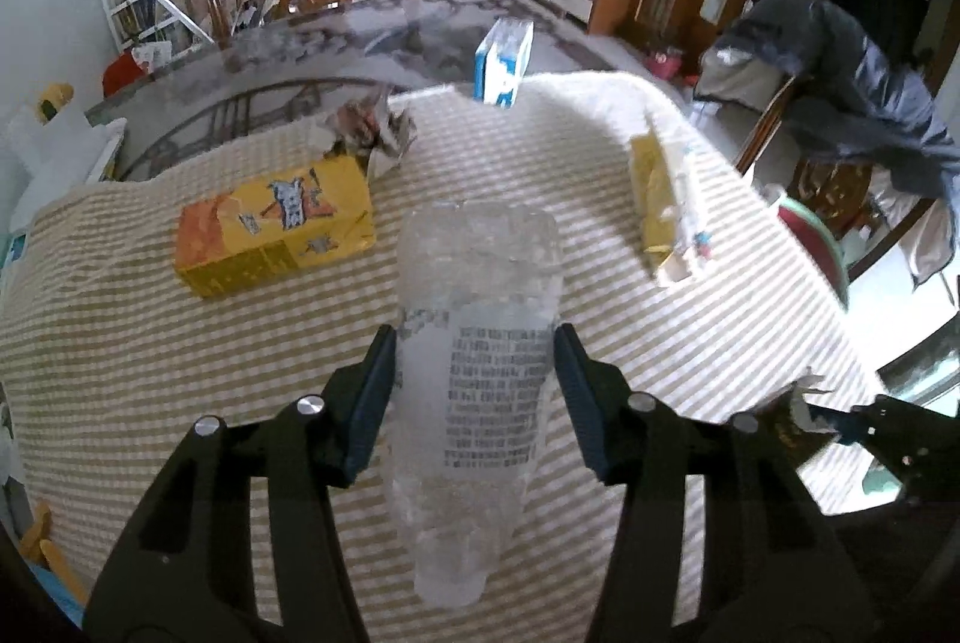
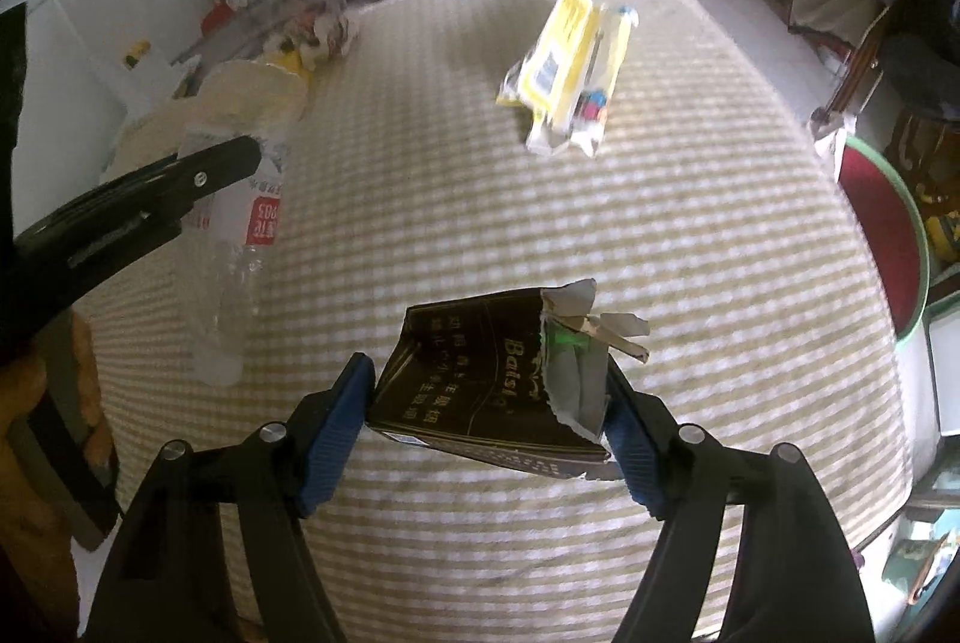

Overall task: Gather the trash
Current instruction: 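Lift the bottle and cigarette pack and carry them toward the red bin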

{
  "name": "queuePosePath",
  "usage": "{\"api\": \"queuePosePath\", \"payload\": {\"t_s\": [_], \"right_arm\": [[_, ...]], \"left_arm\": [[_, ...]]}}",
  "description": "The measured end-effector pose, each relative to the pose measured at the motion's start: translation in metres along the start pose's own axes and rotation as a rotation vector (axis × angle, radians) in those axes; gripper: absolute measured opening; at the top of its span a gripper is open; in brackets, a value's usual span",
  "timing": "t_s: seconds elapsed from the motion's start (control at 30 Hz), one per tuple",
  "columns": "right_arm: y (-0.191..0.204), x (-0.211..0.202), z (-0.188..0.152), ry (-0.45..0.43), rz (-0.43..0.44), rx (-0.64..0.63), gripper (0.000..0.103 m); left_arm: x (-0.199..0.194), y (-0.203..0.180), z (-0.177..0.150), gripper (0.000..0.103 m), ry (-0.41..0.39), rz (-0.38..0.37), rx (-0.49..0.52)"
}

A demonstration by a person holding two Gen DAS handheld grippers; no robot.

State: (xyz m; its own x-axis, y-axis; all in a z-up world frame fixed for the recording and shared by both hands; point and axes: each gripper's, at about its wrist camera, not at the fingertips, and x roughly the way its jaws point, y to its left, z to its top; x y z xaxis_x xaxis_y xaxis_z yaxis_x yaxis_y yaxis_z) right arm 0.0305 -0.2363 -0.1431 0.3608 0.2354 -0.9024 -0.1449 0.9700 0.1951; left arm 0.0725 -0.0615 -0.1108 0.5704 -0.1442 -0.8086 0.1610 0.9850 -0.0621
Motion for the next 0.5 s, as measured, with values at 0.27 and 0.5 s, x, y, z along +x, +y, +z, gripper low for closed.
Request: {"api": "queuePosePath", "payload": {"t_s": [0.27, 0.5], "right_arm": [[-0.019, -0.017, 0.018, -0.063, 0.007, 0.002, 0.072], [-0.040, -0.032, 0.037, -0.111, 0.015, -0.031, 0.072]], "left_arm": [[-0.028, -0.025, 0.017, 0.051, -0.068, -0.004, 0.011], [-0.040, -0.043, 0.031, 0.051, -0.105, -0.002, -0.024]]}}
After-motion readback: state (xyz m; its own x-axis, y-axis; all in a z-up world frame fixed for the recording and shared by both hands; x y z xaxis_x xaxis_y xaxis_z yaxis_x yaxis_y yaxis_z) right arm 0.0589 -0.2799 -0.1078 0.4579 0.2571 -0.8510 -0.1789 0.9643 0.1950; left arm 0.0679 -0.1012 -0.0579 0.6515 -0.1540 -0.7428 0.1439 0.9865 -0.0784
